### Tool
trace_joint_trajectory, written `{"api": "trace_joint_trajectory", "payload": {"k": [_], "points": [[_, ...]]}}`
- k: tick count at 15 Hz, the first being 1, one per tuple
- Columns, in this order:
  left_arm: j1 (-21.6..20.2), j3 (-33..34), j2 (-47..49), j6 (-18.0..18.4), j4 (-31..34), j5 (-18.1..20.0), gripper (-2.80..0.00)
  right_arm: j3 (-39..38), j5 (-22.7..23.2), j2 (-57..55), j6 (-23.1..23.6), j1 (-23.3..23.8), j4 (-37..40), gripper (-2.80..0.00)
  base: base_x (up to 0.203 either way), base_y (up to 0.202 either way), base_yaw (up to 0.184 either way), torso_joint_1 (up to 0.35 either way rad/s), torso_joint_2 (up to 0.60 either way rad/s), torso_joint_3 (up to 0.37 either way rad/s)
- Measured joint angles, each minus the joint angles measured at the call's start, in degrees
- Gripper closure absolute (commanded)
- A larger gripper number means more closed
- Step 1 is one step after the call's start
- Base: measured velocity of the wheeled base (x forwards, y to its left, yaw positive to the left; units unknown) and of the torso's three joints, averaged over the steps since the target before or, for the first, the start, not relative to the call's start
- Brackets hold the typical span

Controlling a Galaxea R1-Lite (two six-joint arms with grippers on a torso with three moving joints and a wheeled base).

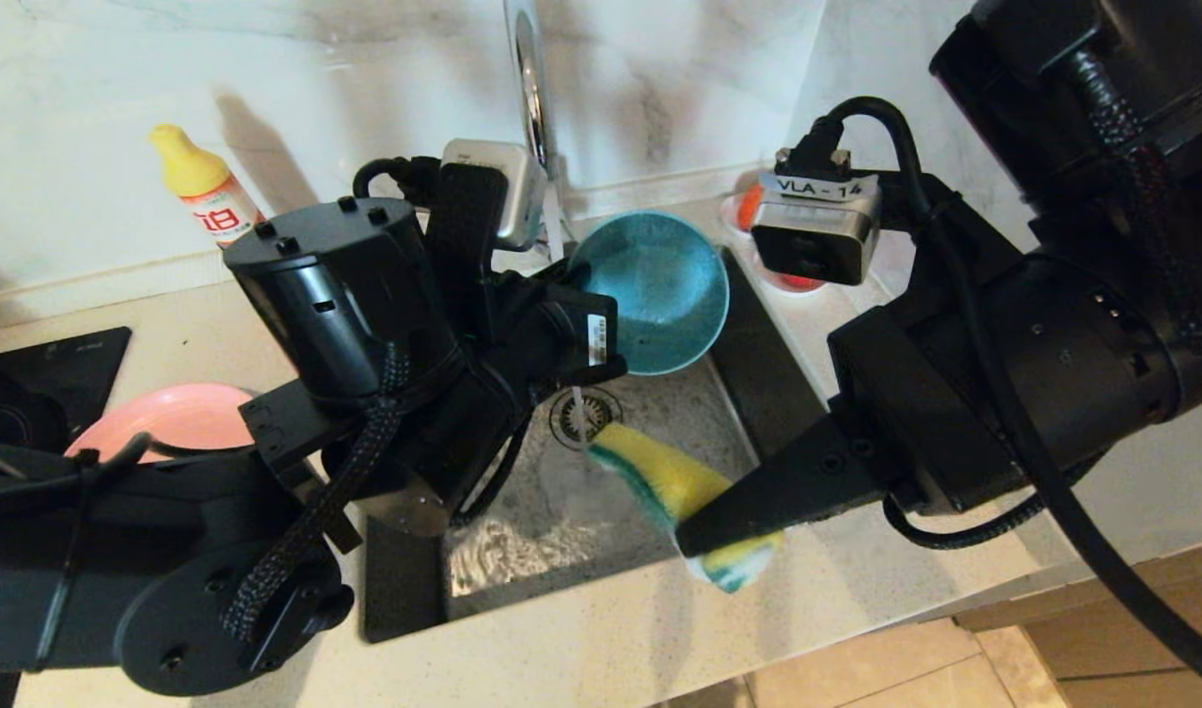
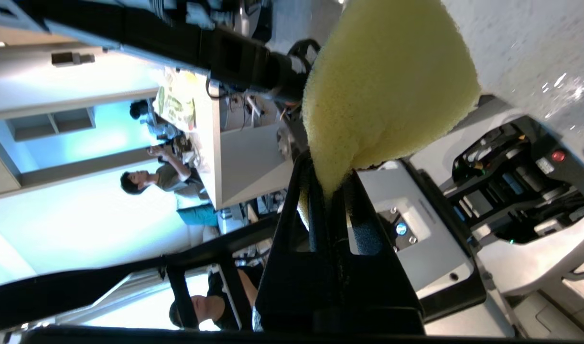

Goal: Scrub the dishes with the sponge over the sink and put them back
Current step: Wipe the bowl

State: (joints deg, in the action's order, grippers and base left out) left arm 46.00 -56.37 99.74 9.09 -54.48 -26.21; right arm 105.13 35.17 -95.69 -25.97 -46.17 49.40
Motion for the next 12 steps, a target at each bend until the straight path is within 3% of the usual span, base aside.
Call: {"api": "trace_joint_trajectory", "payload": {"k": [12], "points": [[2.1, 8.8, -4.5, 0.0, -5.5, 0.3, 0.0, 4.6, 0.0, -2.7, -0.1, 4.9, -1.9, 0.0, 0.0, 0.0, 0.0, 0.0, 0.0, 0.0]]}}
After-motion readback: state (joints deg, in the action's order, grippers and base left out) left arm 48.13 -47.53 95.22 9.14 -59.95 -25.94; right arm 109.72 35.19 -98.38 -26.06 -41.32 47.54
